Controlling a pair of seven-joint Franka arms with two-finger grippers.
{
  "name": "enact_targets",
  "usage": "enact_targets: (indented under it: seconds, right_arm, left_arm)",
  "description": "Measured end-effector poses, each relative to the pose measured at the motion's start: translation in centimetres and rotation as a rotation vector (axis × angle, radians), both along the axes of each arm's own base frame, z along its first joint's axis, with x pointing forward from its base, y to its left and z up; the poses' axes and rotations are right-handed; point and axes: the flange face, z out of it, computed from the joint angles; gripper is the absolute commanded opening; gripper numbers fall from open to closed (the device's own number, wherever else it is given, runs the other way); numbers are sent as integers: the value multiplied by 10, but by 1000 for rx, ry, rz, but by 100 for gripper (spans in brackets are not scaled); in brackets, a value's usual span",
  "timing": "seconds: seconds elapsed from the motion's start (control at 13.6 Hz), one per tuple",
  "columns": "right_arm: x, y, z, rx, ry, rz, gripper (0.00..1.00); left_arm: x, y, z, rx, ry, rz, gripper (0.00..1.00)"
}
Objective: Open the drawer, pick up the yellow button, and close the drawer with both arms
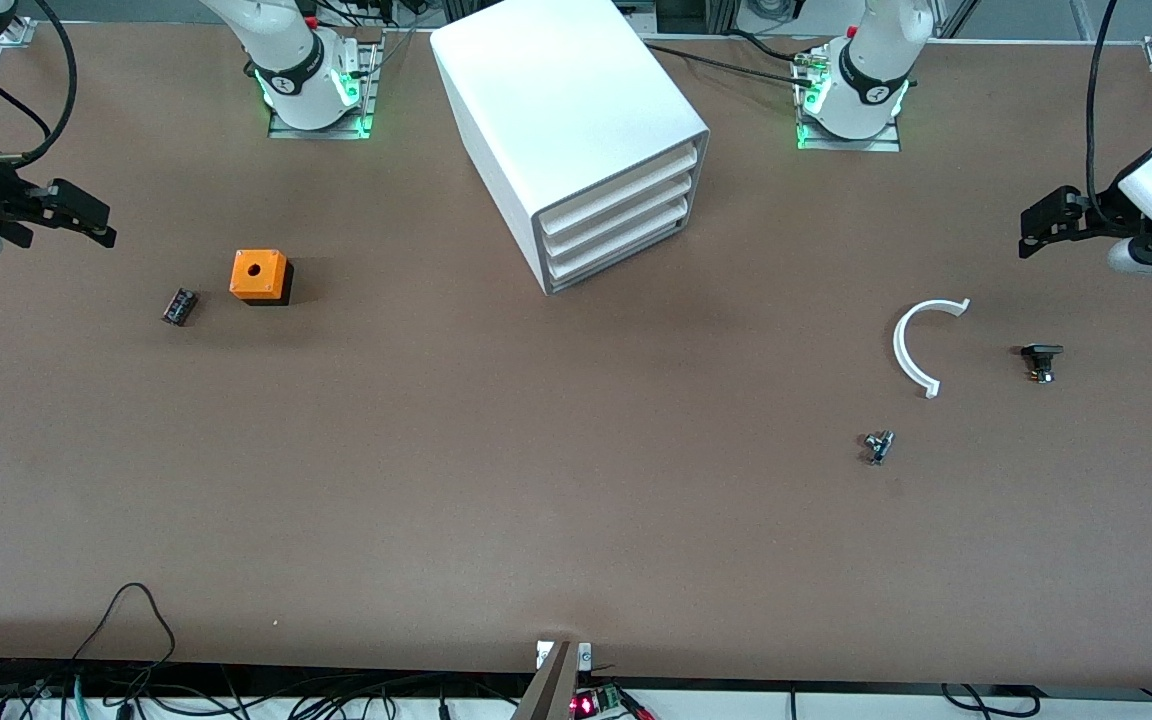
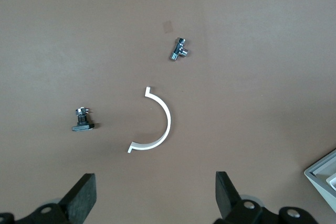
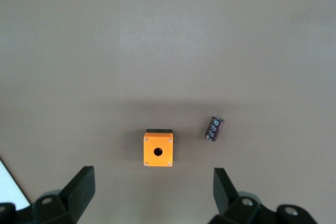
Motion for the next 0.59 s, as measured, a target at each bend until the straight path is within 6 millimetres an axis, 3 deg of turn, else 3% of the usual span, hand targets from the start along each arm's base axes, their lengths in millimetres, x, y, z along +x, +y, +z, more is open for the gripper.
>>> enact_targets:
  seconds: [0.59]
  right_arm:
    - [0,0,0,0,0,0,100]
  left_arm:
    - [0,0,0,0,-4,-10,100]
